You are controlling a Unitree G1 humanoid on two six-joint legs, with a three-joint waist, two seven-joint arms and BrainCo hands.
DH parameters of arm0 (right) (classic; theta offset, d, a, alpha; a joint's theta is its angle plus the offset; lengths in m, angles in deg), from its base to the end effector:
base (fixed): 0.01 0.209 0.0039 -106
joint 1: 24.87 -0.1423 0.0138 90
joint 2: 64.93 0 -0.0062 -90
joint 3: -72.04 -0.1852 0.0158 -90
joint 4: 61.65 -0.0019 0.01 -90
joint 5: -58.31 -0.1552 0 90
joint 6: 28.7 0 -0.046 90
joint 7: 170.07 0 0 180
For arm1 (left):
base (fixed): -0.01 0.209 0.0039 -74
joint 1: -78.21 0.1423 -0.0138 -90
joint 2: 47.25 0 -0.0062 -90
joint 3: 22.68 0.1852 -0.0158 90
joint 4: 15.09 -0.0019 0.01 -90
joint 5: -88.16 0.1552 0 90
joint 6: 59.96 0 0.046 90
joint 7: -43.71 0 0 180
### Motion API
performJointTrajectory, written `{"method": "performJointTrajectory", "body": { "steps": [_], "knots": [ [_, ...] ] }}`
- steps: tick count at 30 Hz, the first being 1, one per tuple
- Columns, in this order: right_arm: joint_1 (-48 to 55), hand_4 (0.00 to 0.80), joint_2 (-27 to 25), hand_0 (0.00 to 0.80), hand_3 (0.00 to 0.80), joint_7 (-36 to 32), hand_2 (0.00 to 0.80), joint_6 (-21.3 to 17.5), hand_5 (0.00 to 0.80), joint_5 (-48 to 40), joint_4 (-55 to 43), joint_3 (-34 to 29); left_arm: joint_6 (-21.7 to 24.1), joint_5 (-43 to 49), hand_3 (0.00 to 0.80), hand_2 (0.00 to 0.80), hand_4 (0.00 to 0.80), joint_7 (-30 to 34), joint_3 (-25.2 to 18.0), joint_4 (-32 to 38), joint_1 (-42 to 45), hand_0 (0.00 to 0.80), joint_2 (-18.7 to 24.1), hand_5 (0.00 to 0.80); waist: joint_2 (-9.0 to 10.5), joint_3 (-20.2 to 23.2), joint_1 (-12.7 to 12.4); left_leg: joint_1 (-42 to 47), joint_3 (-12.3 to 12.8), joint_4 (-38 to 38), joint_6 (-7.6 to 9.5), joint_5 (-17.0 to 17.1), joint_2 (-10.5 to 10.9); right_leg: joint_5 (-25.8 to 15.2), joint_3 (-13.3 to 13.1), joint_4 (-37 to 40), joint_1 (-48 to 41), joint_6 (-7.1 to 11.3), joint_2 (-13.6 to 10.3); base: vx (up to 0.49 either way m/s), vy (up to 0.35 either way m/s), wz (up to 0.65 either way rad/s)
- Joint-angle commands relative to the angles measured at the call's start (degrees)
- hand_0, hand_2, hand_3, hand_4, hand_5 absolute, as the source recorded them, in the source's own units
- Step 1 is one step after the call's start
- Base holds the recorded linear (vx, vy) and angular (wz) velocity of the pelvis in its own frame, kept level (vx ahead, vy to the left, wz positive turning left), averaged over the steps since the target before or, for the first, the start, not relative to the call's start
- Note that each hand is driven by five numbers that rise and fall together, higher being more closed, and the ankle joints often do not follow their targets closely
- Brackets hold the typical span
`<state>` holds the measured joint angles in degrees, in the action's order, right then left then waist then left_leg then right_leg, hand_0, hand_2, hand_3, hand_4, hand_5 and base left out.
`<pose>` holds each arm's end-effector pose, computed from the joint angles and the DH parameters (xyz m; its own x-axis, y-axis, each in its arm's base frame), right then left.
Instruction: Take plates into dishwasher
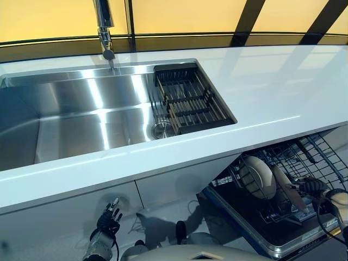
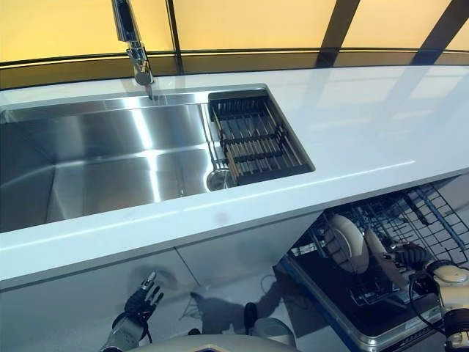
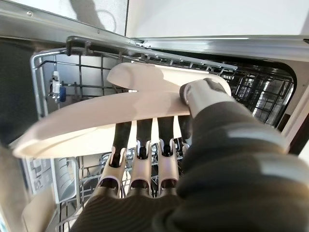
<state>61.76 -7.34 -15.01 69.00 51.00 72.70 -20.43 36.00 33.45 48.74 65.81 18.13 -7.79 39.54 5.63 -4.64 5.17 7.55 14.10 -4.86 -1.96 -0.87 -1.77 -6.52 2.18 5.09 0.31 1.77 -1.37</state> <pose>0.1688 -0.3992 0.0303 0.6593 -0.2245 -0.7175 -0.1325 0.9047 -0.4049 0.0974 0.2365 -0.1173 0.5971 0.2292 -0.7688 -0.6796 0.6536 -0.3330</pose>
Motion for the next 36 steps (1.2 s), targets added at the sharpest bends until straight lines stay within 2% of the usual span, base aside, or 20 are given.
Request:
{"method": "performJointTrajectory", "body": {
  "steps": [1,10,15,28,29,30,31,36],
  "knots": [
    [-8.42,0.800,-0.91,0.800,0.800,2.24,0.800,-2.46,0.800,1.59,5.08,1.98,1.73,1.32,0.000,0.000,0.000,1.21,-0.09,-0.95,-3.92,0.000,0.50,0.000,0.54,-0.15,-2.12,-1.70,-2.18,5.01,2.93,-5.28,2.98,3.75,1.98,-2.88,-1.20,4.02,-0.01,0.000,0.000,0.00],
    [-11.73,0.800,0.72,0.800,0.800,5.70,0.800,-1.67,0.800,1.70,12.38,3.30,1.31,1.38,0.000,0.000,0.000,1.75,0.25,-0.04,-3.71,0.000,0.69,0.000,-0.29,-0.27,-3.51,-1.46,-2.78,5.04,2.90,-5.35,3.19,3.90,2.88,-2.84,-1.70,3.99,-0.62,0.001,0.000,0.00],
    [-12.67,0.800,1.08,0.800,0.800,6.84,0.800,-0.39,0.800,0.83,14.30,3.05,1.16,1.91,0.000,0.000,0.000,1.87,0.11,-0.04,-3.45,0.000,0.72,0.000,-0.55,-0.51,-3.89,-1.40,-2.90,5.13,2.85,-5.41,3.19,3.98,3.13,-2.90,-1.76,3.99,-0.87,0.005,-0.004,0.02],
    [-13.41,0.800,0.67,0.800,0.800,9.01,0.800,-0.13,0.800,1.25,18.82,2.51,0.68,2.62,0.000,0.000,0.000,1.88,0.33,0.96,-3.25,0.000,0.81,0.000,-0.96,-0.87,-4.31,-1.15,-2.89,5.46,2.81,-5.67,3.10,4.02,3.29,-3.05,-1.90,4.01,-1.23,0.005,-0.002,0.03],
    [-13.44,0.737,0.54,0.737,0.737,9.26,0.737,0.04,0.737,1.32,18.86,2.44,0.62,2.52,0.000,0.000,0.000,1.88,0.39,0.97,-3.26,0.000,0.89,0.000,-0.97,-0.88,-4.29,-1.12,-2.85,5.48,2.82,-5.68,3.10,4.02,3.29,-3.05,-1.93,4.02,-1.24,0.000,0.000,0.00],
    [-13.51,0.056,0.35,0.056,0.056,9.80,0.056,0.22,0.056,1.52,18.94,2.33,0.50,2.54,0.000,0.000,0.000,1.92,0.42,1.02,-3.26,0.000,0.99,0.000,-0.98,-0.90,-4.30,-1.11,-2.84,5.49,2.83,-5.71,3.11,4.01,3.30,-3.04,-1.94,4.02,-1.25,0.000,0.000,0.00],
    [-13.53,0.000,0.26,0.000,0.000,9.66,0.000,0.57,0.000,1.46,18.95,2.25,0.50,2.48,0.000,0.000,0.000,1.92,0.49,0.99,-3.22,0.000,1.02,0.000,-0.99,-0.89,-4.29,-1.11,-2.81,5.49,2.82,-5.72,3.08,4.01,3.34,-3.02,-1.95,4.03,-1.27,0.000,0.000,0.00],
    [-13.67,0.000,-0.40,0.000,0.000,10.18,0.000,0.16,0.000,1.59,18.81,2.18,0.30,2.33,0.000,0.000,0.000,1.76,0.49,1.10,-3.24,0.000,1.07,0.000,-1.04,-0.95,-4.14,-1.08,-2.71,5.53,2.79,-5.73,3.05,4.05,3.22,-3.06,-1.95,3.96,-1.29,0.000,0.000,0.00]
  ]
}}
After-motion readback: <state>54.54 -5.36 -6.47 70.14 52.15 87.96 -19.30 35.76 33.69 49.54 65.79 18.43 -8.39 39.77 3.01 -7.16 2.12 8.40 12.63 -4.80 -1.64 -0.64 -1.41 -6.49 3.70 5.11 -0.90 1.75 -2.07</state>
